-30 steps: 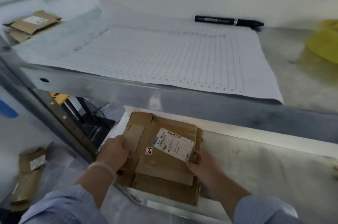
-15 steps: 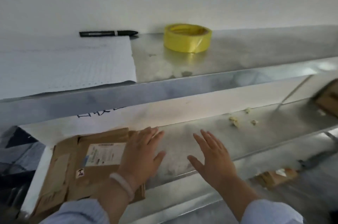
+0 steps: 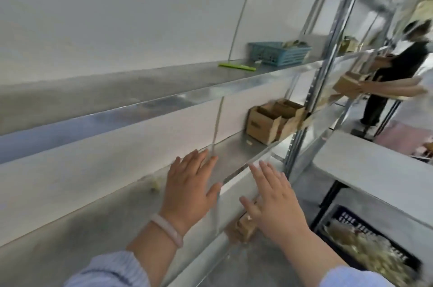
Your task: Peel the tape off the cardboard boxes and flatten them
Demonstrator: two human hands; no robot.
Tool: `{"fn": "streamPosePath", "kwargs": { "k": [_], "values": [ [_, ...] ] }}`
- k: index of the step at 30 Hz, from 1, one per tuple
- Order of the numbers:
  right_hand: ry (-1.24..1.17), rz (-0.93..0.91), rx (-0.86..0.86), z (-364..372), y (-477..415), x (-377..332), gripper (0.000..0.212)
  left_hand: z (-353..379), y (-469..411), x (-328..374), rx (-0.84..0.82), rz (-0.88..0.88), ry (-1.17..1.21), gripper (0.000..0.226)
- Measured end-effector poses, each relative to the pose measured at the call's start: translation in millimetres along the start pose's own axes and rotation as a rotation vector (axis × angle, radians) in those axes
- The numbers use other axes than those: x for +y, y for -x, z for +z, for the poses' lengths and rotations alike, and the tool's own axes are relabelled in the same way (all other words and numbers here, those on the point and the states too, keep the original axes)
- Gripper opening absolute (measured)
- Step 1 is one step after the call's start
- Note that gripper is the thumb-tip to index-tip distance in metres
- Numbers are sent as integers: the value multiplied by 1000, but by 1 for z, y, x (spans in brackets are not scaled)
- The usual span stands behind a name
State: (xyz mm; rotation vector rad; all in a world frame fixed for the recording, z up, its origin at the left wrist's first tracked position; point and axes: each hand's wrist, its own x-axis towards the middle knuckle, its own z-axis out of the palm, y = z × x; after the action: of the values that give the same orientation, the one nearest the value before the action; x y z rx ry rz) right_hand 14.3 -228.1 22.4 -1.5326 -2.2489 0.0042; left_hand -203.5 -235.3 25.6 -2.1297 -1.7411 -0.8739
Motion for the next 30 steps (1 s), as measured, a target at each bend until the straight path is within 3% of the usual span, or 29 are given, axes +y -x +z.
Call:
{"fn": "streamPosePath", "kwargs": {
  "k": [10, 19, 30],
  "values": [
    [1, 227, 81, -39, -25, 139, 72, 102, -115, 84, -92, 130, 132, 55],
    [-55, 353, -51, 13, -119, 212, 72, 215, -195, 64, -239, 61, 194, 57],
    [-262, 441, -193, 70, -267, 277, 77, 315, -326, 44, -410, 8, 217, 75]
  ]
}}
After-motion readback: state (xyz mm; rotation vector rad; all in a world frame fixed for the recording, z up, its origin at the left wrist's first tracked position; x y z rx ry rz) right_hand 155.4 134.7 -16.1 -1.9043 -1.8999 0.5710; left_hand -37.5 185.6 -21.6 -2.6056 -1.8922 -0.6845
